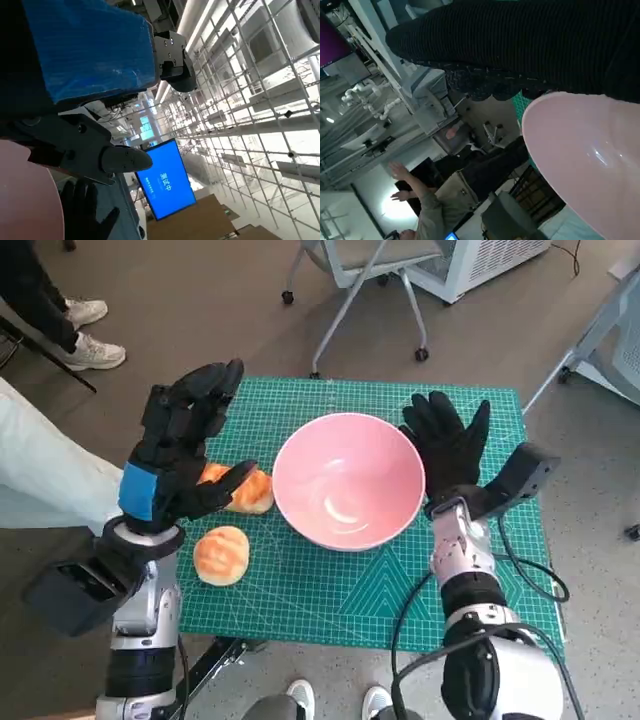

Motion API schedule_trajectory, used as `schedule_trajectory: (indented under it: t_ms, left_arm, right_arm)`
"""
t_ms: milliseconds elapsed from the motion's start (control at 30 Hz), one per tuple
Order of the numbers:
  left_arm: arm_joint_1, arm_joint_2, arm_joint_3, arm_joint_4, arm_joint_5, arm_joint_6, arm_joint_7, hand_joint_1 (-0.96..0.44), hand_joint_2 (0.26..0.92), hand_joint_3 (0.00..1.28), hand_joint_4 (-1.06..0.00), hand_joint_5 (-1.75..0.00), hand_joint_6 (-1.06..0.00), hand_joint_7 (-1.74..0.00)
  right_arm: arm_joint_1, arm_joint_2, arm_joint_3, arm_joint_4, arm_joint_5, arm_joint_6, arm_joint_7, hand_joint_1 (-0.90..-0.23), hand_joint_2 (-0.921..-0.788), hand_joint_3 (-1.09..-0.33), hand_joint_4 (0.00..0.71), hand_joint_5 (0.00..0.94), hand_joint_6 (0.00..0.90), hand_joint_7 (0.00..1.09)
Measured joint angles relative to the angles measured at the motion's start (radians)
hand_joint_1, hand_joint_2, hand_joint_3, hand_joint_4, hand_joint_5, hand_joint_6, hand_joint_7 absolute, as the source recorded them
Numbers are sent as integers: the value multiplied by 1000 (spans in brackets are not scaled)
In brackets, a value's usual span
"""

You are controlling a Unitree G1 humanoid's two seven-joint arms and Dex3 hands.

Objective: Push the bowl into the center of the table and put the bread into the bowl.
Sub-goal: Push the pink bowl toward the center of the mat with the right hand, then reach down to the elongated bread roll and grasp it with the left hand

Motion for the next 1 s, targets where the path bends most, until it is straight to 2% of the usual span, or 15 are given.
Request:
schedule_trajectory:
  t_ms: [33, 100, 333, 467, 533, 633, 767, 1000]
  left_arm:
    - [0, 0, 0, 0, 0, -1, 0, -183, 921, 291, -266, -33, -24, -715]
    - [0, 0, 0, 0, 0, -4, -1, -182, 921, 292, -266, -32, -24, -715]
    - [-1, -1, -1, 8, 0, -6, -1, -181, 921, 295, -265, -30, -20, -716]
    - [-7, -4, -5, 18, 4, -4, 2, -181, 921, 298, -263, -28, -19, -718]
    - [-12, -7, -8, 19, 6, -2, 5, -180, 921, 300, -262, -27, -18, -719]
    - [-22, -11, -15, 21, 9, 2, 7, -181, 921, 299, -262, -27, -18, -722]
    - [-33, -19, -25, 21, 11, 5, 10, -182, 915, 289, -263, -26, -15, -729]
    - [-56, -35, -36, 27, 13, 19, 12, -185, 914, 273, -267, -25, -8, -741]
  right_arm:
    - [0, -6, 3, -1, -5, -5, 1, -570, -921, -775, 197, 6, 299, 137]
    - [0, -18, 13, -5, -17, -22, 6, -567, -921, -794, 185, 3, 275, 122]
    - [0, -57, 71, -38, -71, -157, 56, -562, -921, -822, 160, 0, 241, 100]
    - [7, -75, 111, -71, -106, -260, 85, -591, -921, -790, 174, 6, 249, 107]
    - [17, -79, 131, -102, -114, -321, 105, -613, -921, -777, 190, 12, 258, 114]
    - [33, -79, 155, -150, -119, -390, 133, -635, -921, -759, 205, 17, 266, 122]
    - [63, -77, 183, -224, -121, -441, 168, -659, -921, -740, 214, 18, 274, 134]
    - [149, -72, 240, -420, -102, -469, 227, -680, -921, -727, 225, 19, 283, 152]
